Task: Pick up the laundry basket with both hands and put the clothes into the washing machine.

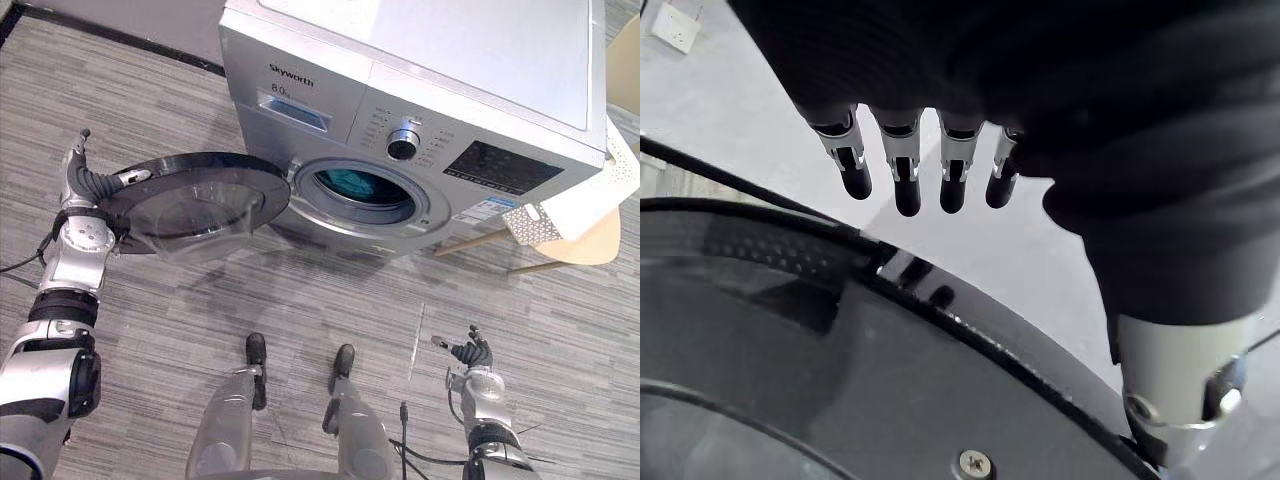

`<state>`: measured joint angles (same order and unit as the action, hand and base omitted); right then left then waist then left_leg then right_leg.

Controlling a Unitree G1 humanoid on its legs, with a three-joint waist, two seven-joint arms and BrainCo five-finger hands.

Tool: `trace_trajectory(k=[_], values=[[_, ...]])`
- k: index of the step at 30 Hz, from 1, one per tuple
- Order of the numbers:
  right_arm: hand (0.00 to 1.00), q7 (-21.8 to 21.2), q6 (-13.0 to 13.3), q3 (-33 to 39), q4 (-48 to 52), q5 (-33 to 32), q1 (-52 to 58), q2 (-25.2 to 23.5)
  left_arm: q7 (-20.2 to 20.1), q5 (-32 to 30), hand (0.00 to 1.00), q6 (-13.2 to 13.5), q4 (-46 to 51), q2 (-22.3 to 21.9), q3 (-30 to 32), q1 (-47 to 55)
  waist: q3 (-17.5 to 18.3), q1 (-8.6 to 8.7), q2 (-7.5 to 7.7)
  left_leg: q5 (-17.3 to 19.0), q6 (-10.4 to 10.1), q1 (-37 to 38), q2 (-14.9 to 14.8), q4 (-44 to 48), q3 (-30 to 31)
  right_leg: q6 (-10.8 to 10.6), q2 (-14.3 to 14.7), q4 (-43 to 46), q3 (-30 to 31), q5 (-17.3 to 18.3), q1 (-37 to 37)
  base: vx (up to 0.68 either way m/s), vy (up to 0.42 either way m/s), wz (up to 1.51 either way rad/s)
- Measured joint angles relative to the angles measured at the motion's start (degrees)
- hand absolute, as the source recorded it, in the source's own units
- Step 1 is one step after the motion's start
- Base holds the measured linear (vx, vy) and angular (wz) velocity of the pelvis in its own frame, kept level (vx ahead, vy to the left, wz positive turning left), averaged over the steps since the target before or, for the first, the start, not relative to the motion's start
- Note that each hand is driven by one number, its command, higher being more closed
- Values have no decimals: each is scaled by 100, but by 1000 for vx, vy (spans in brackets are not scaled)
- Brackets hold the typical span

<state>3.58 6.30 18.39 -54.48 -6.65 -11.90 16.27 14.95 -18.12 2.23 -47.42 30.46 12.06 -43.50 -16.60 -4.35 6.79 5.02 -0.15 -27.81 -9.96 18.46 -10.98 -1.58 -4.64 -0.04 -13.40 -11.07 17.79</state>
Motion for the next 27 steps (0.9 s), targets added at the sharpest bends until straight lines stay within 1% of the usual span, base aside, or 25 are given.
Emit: trace_trajectory(k=[2, 3, 4, 5, 6, 8, 9, 10, 11, 12, 13, 14, 15, 16, 17, 18, 20, 21, 22, 23, 25, 26, 27], values=[[0, 0, 0, 0, 32, 5, 9, -26, 70, 3, 0, 53, -6, -84, 68, 137, 3, -20, -8, -38, -61, 18, -47, -3, -10, -12, 42, -4, -1, 27, -4, 3, -47, -7], [0, 1, -1, 24, 43, 46, 66, -27, 69, 28, 0, 104, 33, -208, 137, 321, 4, -66, -9, -60, -94, 104, -17, -11, -28, -8, 14, -2, -3, 187, -101, 18, -40, 2], [0, 1, -1, 31, 44, 55, 88, -26, 69, 43, 0, 109, 50, -249, 140, 363, 4, -77, -10, -60, -94, 130, -1, -16, -26, -11, -1, -2, -3, 230, -135, 40, -38, 14], [0, -1, -15, 100, 16, 88, 145, -40, 68, 163, 0, 153, 120, -421, 137, 562, 6, -109, -15, -73, -90, 262, 51, -17, -40, -39, -60, 29, -32, 424, -263, 41, -36, 15], [0, 1, -20, 160, 9, 112, 150, -58, 69, 202, 0, 172, 199, -520, 138, 729, 18, -115, -36, -78, -87, 325, 79, -18, -37, -31, -92, 69, -41, 514, -317, 39, -40, 20], [0, 1, -18, 306, -42, 280, 220, -40, 71, 353, 0, 282, 540, -1027, 9, 1516, 194, -113, -260, -82, -84, 557, 203, -157, 12, -107, -202, 239, -74, 724, -444, 32, -10, 23], [0, -1, -23, 340, -112, 320, 233, -22, 63, 404, 0, 303, 648, -1156, -98, 1725, 238, -115, -322, -100, -103, 658, 255, -257, 18, -126, -243, 259, -86, 745, -501, 60, 33, 25], [0, -1, -37, 381, -227, 401, 275, 1, 1, 411, 0, 319, 789, -1386, -366, 2185, 346, -112, -426, -148, -96, 862, 378, -432, 24, -197, -343, 295, -95, 818, -608, 80, 53, 24], [0, -6, -56, 378, -342, 467, 326, 21, -93, 413, 0, 307, 874, -1591, -689, 2634, 483, -101, -533, -168, -77, 1008, 482, -587, 57, -222, -385, 298, -111, 853, -707, 77, 50, 21], [0, -7, -57, 373, -376, 508, 352, 22, -158, 429, 0, 304, 890, -1684, -875, 2836, 517, -96, -578, -176, -66, 1090, 529, -646, 72, -250, -424, 295, -124, 874, -771, 83, 59, 20], [0, -23, -62, 356, -440, 530, 386, 20, -318, 456, 0, 271, 939, -1830, -1208, 3195, 565, -68, -633, -195, -39, 1230, 613, -733, 91, -313, -494, 296, -142, 920, -875, 81, 66, 20], [0, -50, -77, 345, -510, 552, 398, 20, -523, 477, 0, 254, 1024, -1951, -1496, 3540, 600, -20, -657, -219, -16, 1347, 690, -827, 103, -345, -556, 292, -179, 944, -967, 102, 86, 20], [0, -63, -94, 318, -532, 559, 395, 20, -664, 476, 0, 243, 1100, -2017, -1618, 3693, 603, 17, -657, -227, -5, 1396, 718, -865, 103, -363, -580, 292, -190, 957, -1006, 91, 80, 14], [0, -100, -128, 241, -551, 567, 409, 24, -910, 475, 0, 241, 1150, -2083, -1981, 3877, 614, 54, -644, -228, -2, 1476, 762, -909, 96, -387, -621, 288, -194, 974, -1063, 71, 62, 2], [0, -121, -144, 189, -554, 570, 428, 25, -1063, 473, 0, 240, 1160, -2154, -2269, 3942, 636, 65, -627, -250, 31, 1538, 799, -971, 81, -407, -649, 289, -165, 987, -1083, 65, 53, -6], [0, -136, -163, 159, -561, 571, 431, 25, -1182, 472, 0, 233, 1246, -2243, -2397, 4029, 638, 92, -624, -262, 49, 1615, 815, -992, 33, -416, -667, 285, -122, 993, -1132, 68, 44, -17], [0, -141, -181, 83, -597, 569, 420, 29, -1377, 475, 0, 248, 1478, -2314, -2641, 4130, 665, 237, -642, -260, 51, 1803, 866, -1067, -40, -443, -707, 274, -60, 1012, -1243, 72, 38, -16], [0, -133, -214, -16, -606, 564, 310, -28, -1407, 507, 0, 277, 1558, -2403, -2800, 4095, 697, 329, -689, -260, 51, 1845, 904, -1097, -57, -445, -718, 267, -45, 1013, -1259, 37, 28, -10], [0, -109, -243, -81, -609, 556, 227, -100, -1417, 518, 0, 289, 1565, -2419, -2845, 4055, 710, 375, -714, -262, 53, 1863, 903, -1126, -83, -445, -720, 263, -30, 1012, -1246, 7, 17, -37], [0, 53, -242, -380, -611, 515, 49, -256, -1395, 518, 0, 291, 1546, -2465, -3077, 3838, 749, 395, -776, -271, 61, 1891, 878, -1196, -238, -445, -697, 214, 121, 956, -1160, -9, 5, -48], [0, 216, -234, -649, -610, 501, -24, -441, -1335, 525, 0, 310, 1543, -2559, -3321, 3557, 796, 417, -857, -308, 70, 1893, 854, -1289, -371, -412, -668, 131, 253, 879, -1073, -26, -12, -44], [0, 263, -230, -803, -601, 500, -131, -673, -1232, 581, 0, 332, 1541, -2704, -3445, 3301, 811, 439, -936, -360, 57, 1904, 851, -1388, -459, -413, -654, 51, 312, 824, -1004, -34, -13, -35], [0, 360, -211, -902, -601, 441, -219, -885, -1124, 631, 0, 344, 1535, -2849, -3445, 3027, 787, 493, -1015, -402, 58, 1910, 852, -1491, -551, -403, -641, 48, 413, 797, -908, -35, -7, -40]])
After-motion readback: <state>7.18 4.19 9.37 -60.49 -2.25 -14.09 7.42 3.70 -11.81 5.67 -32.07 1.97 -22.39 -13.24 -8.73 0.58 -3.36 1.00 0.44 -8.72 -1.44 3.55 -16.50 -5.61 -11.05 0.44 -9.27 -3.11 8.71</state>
